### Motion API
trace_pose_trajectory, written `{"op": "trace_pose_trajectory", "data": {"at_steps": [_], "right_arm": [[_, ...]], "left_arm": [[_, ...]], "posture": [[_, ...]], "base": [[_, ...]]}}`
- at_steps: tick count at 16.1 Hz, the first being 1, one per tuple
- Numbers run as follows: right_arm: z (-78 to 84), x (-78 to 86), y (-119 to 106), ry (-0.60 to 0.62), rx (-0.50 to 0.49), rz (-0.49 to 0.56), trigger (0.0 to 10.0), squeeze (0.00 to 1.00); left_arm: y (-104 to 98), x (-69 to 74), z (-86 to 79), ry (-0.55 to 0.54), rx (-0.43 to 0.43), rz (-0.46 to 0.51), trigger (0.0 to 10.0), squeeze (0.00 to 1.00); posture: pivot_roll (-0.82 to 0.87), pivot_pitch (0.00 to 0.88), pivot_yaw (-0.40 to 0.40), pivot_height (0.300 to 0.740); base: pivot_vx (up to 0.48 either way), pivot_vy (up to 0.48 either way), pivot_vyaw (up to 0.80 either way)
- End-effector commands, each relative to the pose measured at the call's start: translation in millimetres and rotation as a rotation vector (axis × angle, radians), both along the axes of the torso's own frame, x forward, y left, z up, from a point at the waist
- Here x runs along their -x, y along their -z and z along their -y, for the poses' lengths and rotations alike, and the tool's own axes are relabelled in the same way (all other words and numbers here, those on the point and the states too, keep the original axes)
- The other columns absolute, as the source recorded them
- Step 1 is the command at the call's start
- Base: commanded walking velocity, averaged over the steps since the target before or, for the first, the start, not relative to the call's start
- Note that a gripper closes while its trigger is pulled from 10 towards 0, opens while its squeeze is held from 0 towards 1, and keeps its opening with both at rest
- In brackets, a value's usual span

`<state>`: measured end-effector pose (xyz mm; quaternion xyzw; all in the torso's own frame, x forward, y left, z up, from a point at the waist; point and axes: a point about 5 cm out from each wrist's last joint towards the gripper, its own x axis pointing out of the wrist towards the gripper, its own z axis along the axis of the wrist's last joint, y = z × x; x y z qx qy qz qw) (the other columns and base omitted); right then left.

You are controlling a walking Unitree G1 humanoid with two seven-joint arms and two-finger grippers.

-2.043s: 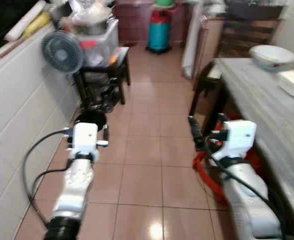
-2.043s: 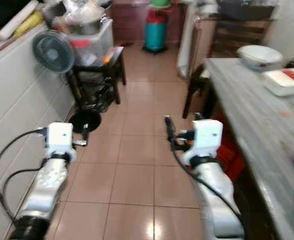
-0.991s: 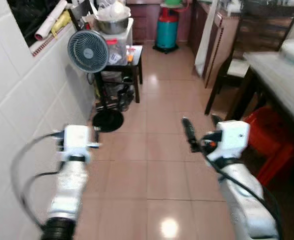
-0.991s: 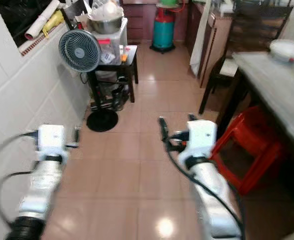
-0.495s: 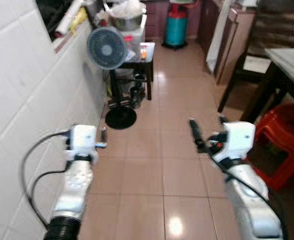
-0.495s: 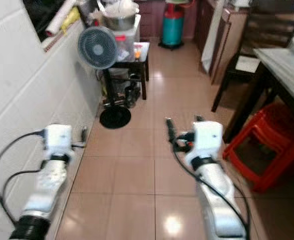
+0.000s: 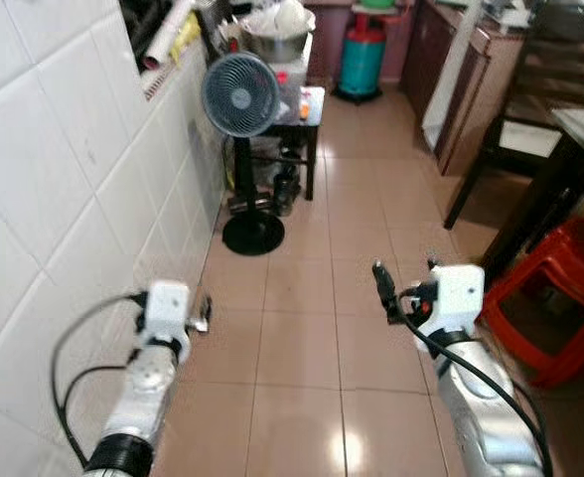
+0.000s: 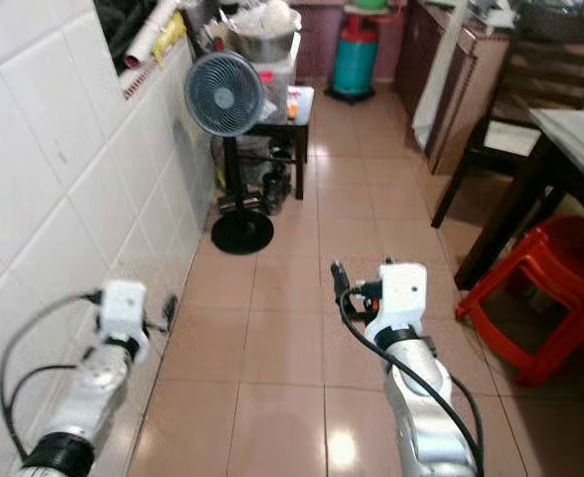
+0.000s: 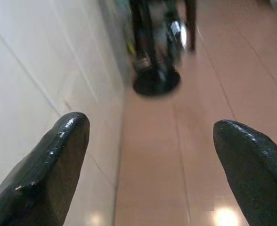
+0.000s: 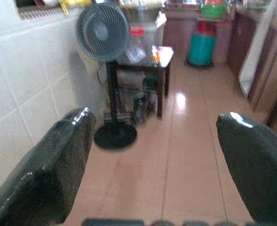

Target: Setting the table

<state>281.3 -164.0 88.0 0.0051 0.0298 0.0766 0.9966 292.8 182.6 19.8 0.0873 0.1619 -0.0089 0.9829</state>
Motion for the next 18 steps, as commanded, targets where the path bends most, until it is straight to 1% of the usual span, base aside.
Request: {"op": "trace_pose_trajectory", "data": {"at_steps": [1,3,4,5,6,7,8,9,11,12,14,16,18], "right_arm": [[6.8,-2.1,12,0.018,-0.009,-0.042,10.0,0.00],[13.1,-2.2,43,0.052,-0.018,-0.158,10.0,0.00],[14.0,-2.1,48,0.060,-0.021,-0.181,10.0,0.00],[14.9,-0.9,67,0.079,-0.046,-0.265,10.0,0.00],[17.5,3.2,88,0.138,-0.117,-0.378,10.0,0.00],[19.7,6.8,96,0.149,-0.072,-0.424,10.0,0.00],[19.8,8.2,99,0.146,-0.059,-0.438,10.0,0.00],[18.2,16.6,111,0.130,-0.037,-0.511,10.0,0.00],[17.1,24.6,121,0.140,-0.076,-0.575,10.0,0.00],[16.0,26.7,123,0.133,-0.071,-0.589,10.0,0.00],[17.2,27.8,126,0.156,-0.112,-0.616,10.0,0.00],[14.9,31.2,131,0.139,-0.119,-0.657,10.0,0.00],[13.4,32.5,132,0.129,-0.119,-0.673,10.0,0.00]], "left_arm": [[10,3.7,-0.3,0.014,-0.012,-0.058,10.0,0.00],[35,19.1,-0.7,0.043,0.009,-0.225,10.0,0.00],[40,22.2,-1.3,0.041,0.024,-0.253,10.0,0.00],[50,31.8,-4.2,0.025,0.044,-0.326,10.0,0.00],[58,39.6,-7.2,0.025,0.038,-0.376,10.0,0.00],[61,42.6,-7.9,0.012,0.050,-0.396,10.0,0.00],[61,43.3,-8.0,0.008,0.054,-0.401,10.0,0.00],[64,46.2,-8.4,0.025,0.005,-0.434,10.0,0.00],[66,47.4,-6.6,0.051,-0.011,-0.448,10.0,0.00],[66,47.1,-6.9,0.047,-0.008,-0.449,10.0,0.00],[65,46.7,-8.8,0.028,0.003,-0.456,10.0,0.00],[65,46.0,-8.6,0.030,-0.002,-0.456,10.0,0.00],[65,45.9,-8.6,0.029,-0.002,-0.457,10.0,0.00]], "posture": [[-0.04,0.009,0.016,0.740],[-0.04,0.000,0.017,0.740],[-0.04,0.000,0.017,0.740],[-0.05,0.000,0.021,0.740],[-0.04,0.000,0.020,0.740],[-0.04,0.000,0.018,0.740],[-0.04,0.000,0.018,0.740],[-0.03,0.000,0.011,0.740],[-0.02,0.000,0.003,0.740],[-0.02,0.000,0.002,0.740],[-0.03,0.000,0.000,0.740],[-0.03,0.000,0.005,0.740],[-0.03,0.000,0.009,0.740]], "base": [[0.000,0.000,0.00],[0.000,0.000,0.00],[0.000,0.000,0.00],[0.000,0.000,0.00],[0.000,0.000,0.00],[0.000,0.000,0.00],[0.000,0.000,0.00],[0.000,0.000,0.00],[0.126,0.000,0.00],[0.262,0.000,0.00],[0.334,0.000,0.00],[0.377,0.000,0.00],[0.382,0.000,0.00]]}}
